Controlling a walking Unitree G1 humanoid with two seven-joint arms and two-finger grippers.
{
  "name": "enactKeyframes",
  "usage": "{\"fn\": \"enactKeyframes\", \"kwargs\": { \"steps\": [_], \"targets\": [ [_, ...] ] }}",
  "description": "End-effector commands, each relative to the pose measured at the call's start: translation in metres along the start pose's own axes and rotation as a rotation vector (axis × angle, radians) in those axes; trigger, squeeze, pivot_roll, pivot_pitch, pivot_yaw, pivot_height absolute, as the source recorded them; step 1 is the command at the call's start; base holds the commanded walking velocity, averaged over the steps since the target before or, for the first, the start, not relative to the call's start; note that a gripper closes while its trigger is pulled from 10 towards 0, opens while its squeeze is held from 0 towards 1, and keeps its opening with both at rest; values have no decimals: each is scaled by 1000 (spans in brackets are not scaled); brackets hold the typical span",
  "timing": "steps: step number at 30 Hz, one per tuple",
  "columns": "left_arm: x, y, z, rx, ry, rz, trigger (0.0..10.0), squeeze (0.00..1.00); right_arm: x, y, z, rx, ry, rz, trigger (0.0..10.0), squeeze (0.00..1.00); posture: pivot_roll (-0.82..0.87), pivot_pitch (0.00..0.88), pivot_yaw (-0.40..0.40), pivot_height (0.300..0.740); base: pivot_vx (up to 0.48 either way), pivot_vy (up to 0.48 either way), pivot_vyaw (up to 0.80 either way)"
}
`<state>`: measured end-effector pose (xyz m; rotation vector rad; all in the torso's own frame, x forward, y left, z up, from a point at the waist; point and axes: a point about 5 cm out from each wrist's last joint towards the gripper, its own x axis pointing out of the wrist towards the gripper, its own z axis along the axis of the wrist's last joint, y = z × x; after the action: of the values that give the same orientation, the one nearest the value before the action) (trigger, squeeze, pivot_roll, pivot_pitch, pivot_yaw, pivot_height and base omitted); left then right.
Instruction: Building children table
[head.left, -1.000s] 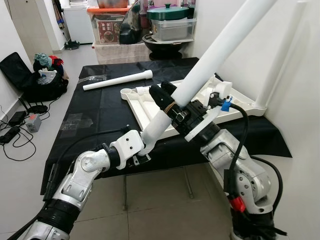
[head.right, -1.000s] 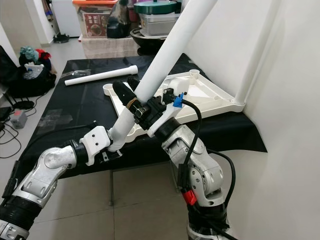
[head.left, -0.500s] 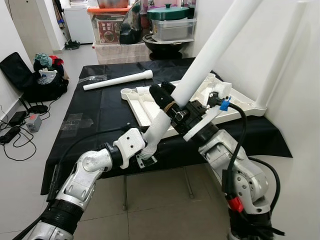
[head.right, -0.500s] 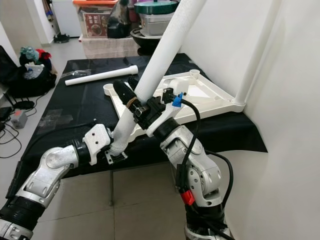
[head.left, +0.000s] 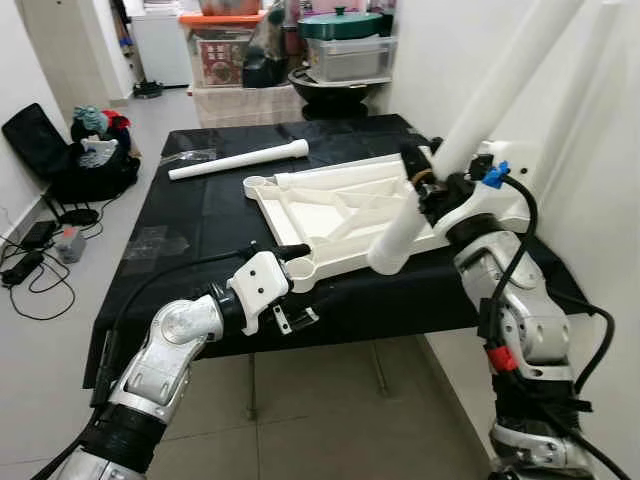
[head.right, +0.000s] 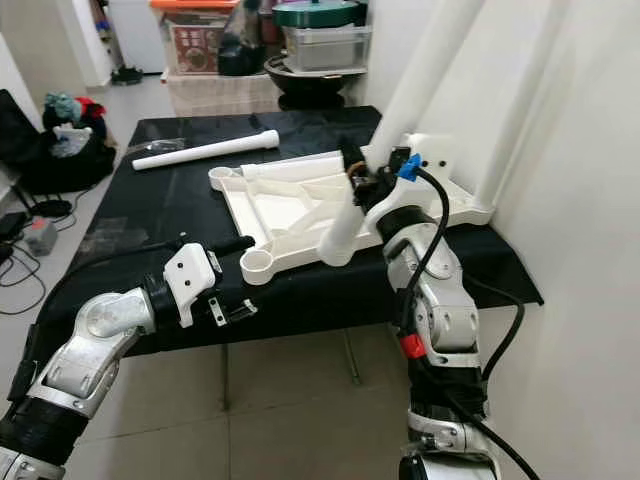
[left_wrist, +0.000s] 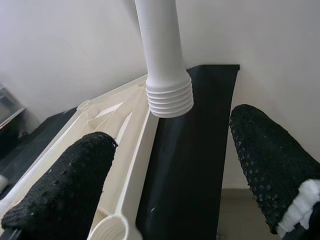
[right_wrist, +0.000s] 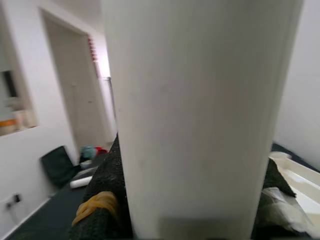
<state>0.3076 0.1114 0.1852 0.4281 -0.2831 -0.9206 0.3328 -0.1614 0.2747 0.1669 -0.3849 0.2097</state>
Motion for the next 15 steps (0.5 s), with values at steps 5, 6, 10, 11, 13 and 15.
{"fn": "enactKeyframes", "kwargs": {
  "steps": [5, 6, 10, 11, 13, 15],
  "targets": [
    [-4, 9, -6, -46, 23, 117, 10000, 0, -1, -15, -7, -30, 10, -104, 0, 0, 38, 0, -27, 740, 0, 0, 0],
    [-4, 16, -7, -65, 26, 185, 10000, 0, -1, -16, -9, -29, 18, -116, 0, 0, 33, 0, -26, 740, 0, 0, 0],
    [-4, 26, -11, -116, 52, 307, 10000, 0, -2, -11, -16, -18, 39, -112, 10000, 0, 34, 0, -29, 740, 0, 0, 0],
    [-4, 28, -13, -137, 57, 362, 10000, 0, -5, -7, -21, -13, 48, -101, 10000, 0, 40, 0, -30, 740, 0, 0, 0],
    [-4, 29, -12, -155, 44, 401, 10000, 0, -8, -1, -24, -4, 53, -86, 10000, 0, 43, 0, -30, 740, 0, 0, 0],
    [-4, 29, -12, -155, 44, 401, 10000, 0, -8, -1, -24, -4, 53, -86, 10000, 0, 43, 0, -30, 740, 0, 0, 0]
  ]
}}
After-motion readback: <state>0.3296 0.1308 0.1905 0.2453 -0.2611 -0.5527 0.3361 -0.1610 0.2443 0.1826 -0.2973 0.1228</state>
